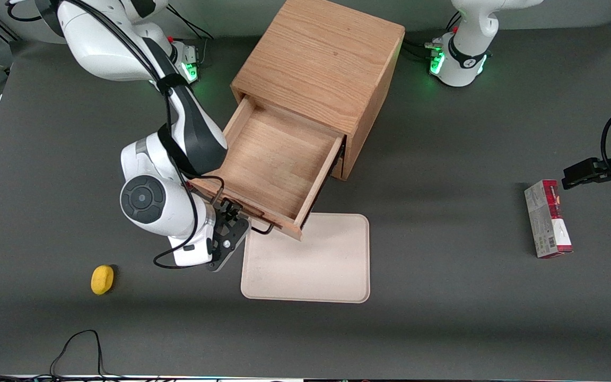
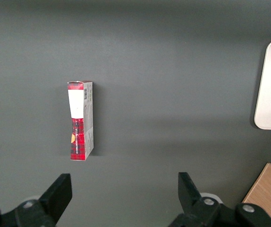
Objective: Open upper drawer
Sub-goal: 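Pull the upper drawer outward by its handle with the right gripper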
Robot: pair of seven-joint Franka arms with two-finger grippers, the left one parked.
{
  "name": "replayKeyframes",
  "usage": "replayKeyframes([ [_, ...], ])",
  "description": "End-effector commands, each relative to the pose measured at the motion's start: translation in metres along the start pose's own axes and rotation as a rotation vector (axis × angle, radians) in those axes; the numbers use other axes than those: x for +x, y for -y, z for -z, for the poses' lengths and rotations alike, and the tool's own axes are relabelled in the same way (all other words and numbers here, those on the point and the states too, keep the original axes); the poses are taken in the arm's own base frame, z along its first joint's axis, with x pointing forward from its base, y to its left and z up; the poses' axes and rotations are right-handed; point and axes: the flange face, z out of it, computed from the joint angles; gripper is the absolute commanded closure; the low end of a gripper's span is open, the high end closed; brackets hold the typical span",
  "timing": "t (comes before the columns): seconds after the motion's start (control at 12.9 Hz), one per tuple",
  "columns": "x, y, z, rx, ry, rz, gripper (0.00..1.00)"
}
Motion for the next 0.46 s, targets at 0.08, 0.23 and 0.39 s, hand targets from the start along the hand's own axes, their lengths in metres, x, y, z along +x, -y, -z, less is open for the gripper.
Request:
replayKeyframes([
  [0.08,0.002,-0.014,0.012,-0.030,-0.016,-0.005,0.00],
  [0.23,0.002,-0.011,0.034,-0.036,-0.028,-0.002,0.00],
  [0.39,0.001,-0.009,0.057,-0.040,-0.031,-0.001,0.00],
])
